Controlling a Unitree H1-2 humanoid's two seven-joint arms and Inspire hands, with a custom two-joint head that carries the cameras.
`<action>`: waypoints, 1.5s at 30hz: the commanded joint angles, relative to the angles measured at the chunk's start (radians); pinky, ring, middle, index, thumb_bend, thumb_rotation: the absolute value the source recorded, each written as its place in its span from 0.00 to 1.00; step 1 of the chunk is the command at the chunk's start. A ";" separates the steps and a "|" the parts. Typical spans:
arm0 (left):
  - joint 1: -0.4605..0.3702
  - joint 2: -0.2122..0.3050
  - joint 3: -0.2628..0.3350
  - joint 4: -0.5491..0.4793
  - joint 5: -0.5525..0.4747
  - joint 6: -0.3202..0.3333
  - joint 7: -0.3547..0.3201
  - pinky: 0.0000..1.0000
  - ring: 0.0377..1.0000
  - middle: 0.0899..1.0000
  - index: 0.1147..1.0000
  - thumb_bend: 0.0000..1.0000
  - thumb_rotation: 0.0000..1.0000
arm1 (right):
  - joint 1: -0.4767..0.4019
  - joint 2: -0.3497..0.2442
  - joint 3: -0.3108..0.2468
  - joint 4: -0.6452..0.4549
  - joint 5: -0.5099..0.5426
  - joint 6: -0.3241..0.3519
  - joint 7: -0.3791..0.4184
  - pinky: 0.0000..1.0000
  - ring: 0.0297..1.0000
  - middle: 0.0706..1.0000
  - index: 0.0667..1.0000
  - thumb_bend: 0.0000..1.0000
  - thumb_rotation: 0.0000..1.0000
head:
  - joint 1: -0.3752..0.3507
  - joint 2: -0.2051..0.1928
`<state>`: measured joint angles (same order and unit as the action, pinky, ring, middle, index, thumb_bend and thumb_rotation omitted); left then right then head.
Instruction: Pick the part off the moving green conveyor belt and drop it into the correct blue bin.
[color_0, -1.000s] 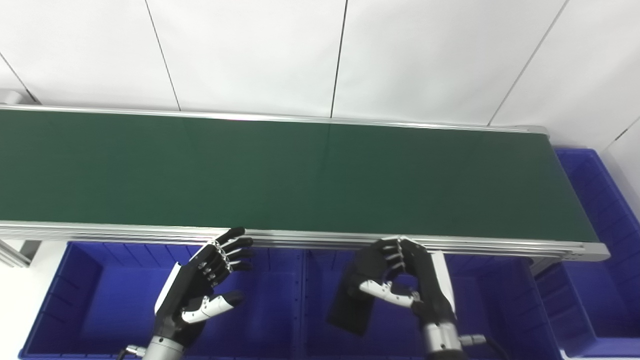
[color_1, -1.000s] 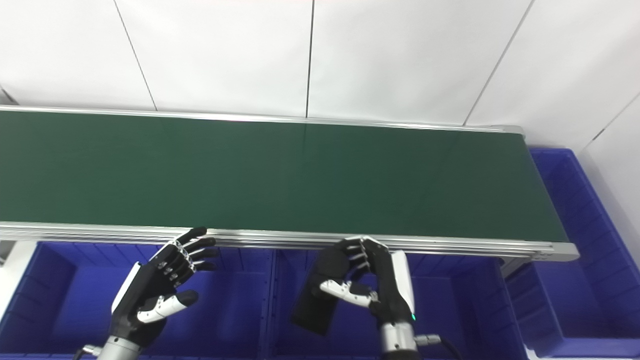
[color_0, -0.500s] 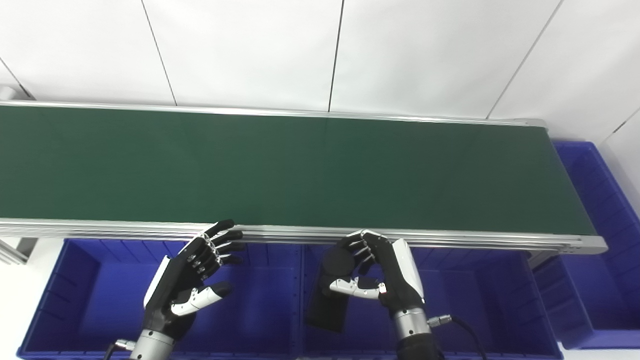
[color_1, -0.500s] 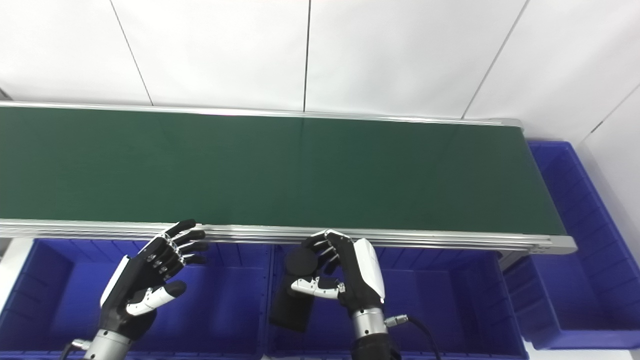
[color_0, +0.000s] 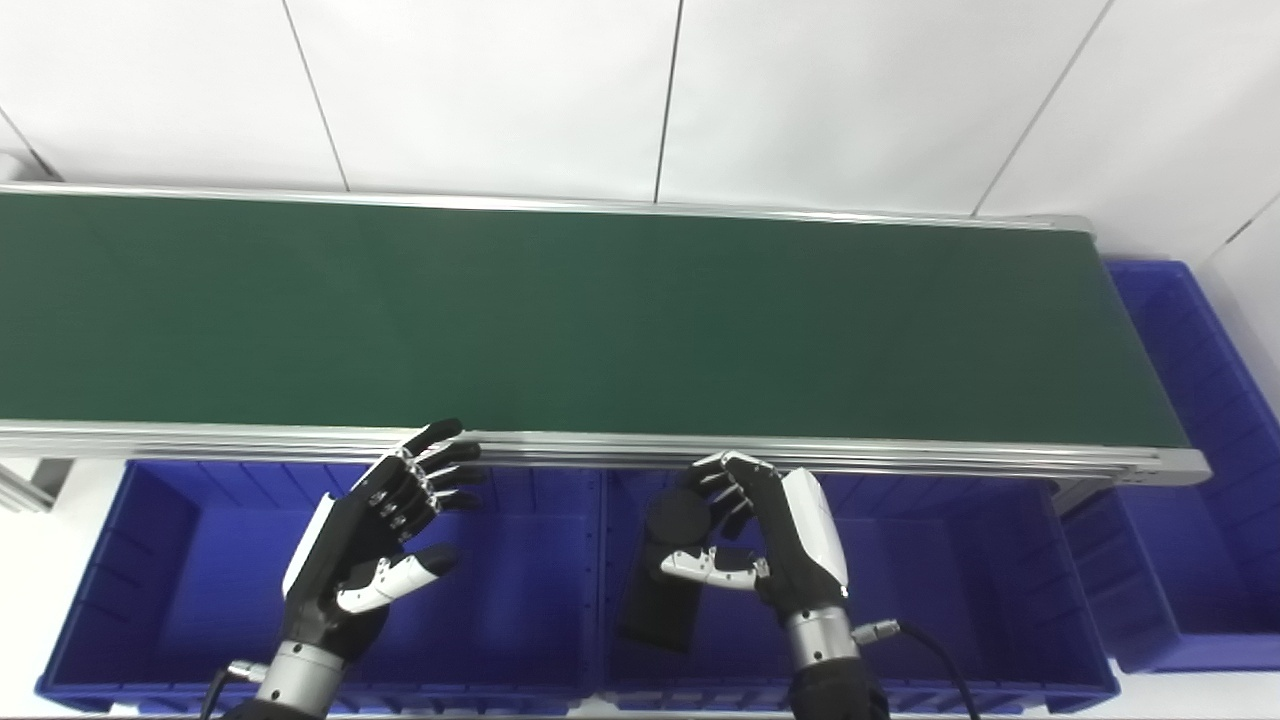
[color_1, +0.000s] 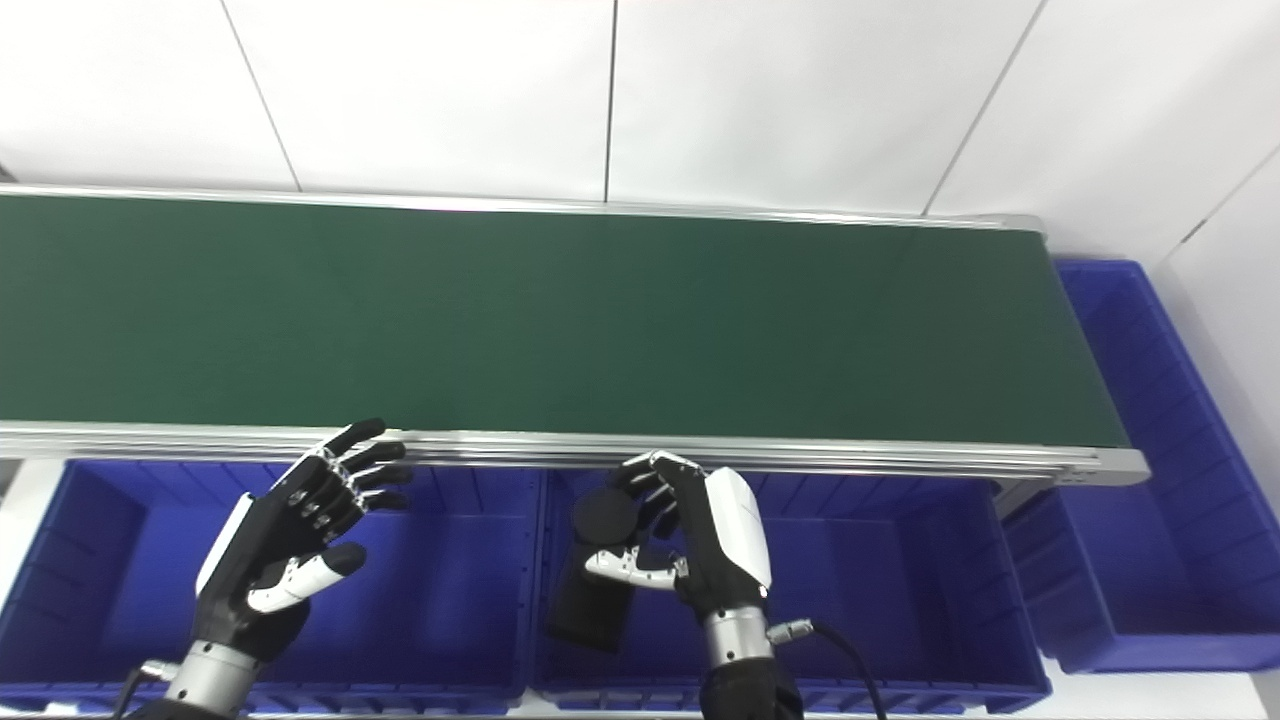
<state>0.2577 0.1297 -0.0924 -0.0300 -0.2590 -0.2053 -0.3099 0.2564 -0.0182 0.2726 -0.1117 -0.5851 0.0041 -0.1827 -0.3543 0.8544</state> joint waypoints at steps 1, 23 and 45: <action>-0.013 0.007 0.005 -0.033 -0.007 -0.013 -0.009 0.63 0.69 0.74 0.80 0.97 0.40 | 0.002 -0.005 -0.005 -0.065 -0.017 -0.024 -0.011 0.34 0.40 0.46 0.51 0.50 0.00 | 0.000 0.001; -0.014 0.019 0.016 -0.054 -0.016 0.012 -0.019 0.63 0.70 0.74 0.80 0.98 0.41 | 0.054 0.000 -0.092 -0.111 -0.011 -0.020 -0.017 0.33 0.40 0.46 0.52 0.49 0.00 | -0.003 0.015; -0.011 0.015 0.017 -0.065 -0.011 0.022 -0.014 0.62 0.69 0.74 0.79 0.99 0.40 | 0.030 -0.075 -0.022 -0.171 -0.053 0.169 0.222 0.71 0.80 0.82 0.79 0.86 0.28 | -0.001 0.013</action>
<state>0.2553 0.1405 -0.0808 -0.0614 -0.2702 -0.1725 -0.3226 0.2966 -0.0843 0.2437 -0.2409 -0.6225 0.1566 0.0230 -0.3559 0.8667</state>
